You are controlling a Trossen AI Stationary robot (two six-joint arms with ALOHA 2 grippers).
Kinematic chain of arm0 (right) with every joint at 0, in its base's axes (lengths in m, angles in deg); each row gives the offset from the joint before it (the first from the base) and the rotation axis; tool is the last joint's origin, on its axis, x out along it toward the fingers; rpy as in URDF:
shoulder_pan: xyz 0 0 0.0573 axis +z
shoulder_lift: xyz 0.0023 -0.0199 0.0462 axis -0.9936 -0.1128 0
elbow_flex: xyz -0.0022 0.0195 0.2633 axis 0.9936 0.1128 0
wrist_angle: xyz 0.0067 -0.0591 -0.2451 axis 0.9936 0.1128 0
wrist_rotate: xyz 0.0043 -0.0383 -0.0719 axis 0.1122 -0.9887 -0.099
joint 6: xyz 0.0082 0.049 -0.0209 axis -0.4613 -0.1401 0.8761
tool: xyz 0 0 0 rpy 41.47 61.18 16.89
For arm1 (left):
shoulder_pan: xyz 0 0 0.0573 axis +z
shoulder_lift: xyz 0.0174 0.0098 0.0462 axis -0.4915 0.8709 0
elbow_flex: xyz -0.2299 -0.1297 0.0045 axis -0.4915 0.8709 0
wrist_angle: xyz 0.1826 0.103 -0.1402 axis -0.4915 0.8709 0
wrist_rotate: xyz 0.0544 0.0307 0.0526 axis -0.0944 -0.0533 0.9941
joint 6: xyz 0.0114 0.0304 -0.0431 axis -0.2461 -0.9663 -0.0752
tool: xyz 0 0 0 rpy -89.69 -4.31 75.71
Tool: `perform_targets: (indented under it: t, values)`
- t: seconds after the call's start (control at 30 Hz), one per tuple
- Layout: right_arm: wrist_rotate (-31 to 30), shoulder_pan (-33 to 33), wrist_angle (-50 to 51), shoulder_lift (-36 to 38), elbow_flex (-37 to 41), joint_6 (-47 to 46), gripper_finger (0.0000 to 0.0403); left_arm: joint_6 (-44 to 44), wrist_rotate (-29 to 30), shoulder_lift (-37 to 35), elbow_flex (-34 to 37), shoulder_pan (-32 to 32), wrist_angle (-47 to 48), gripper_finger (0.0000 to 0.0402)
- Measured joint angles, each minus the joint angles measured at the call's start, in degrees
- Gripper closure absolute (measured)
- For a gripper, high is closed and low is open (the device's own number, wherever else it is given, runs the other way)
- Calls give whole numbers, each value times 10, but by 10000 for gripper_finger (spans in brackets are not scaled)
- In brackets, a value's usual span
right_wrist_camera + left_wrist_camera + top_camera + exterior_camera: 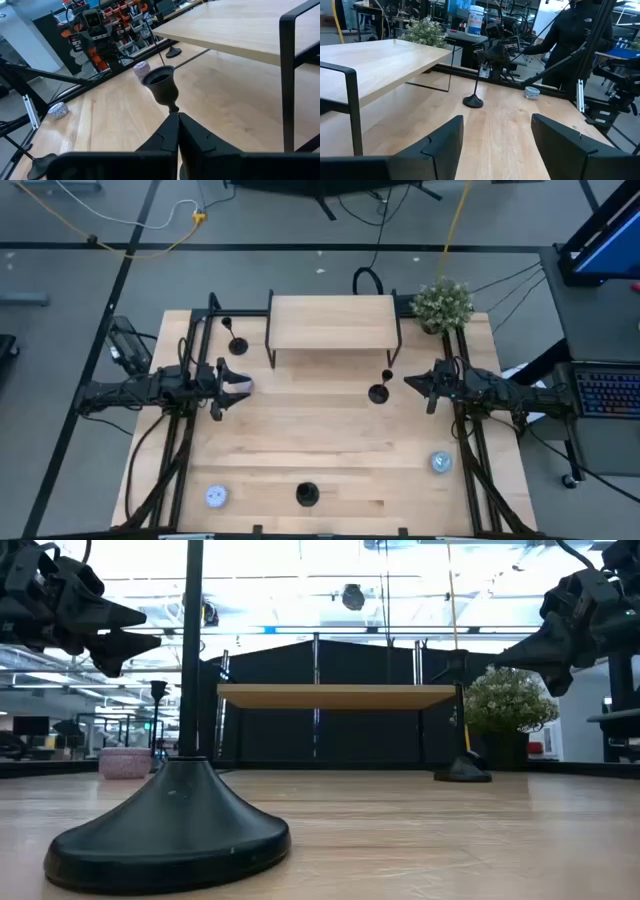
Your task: Pick & Place candle stick holders
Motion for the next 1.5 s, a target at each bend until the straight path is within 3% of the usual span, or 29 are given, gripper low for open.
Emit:
perform_targets:
  t: [1.5]
  values:
    - [0,0,0,0,0,0,403,0,0,0,0,0,0,160]
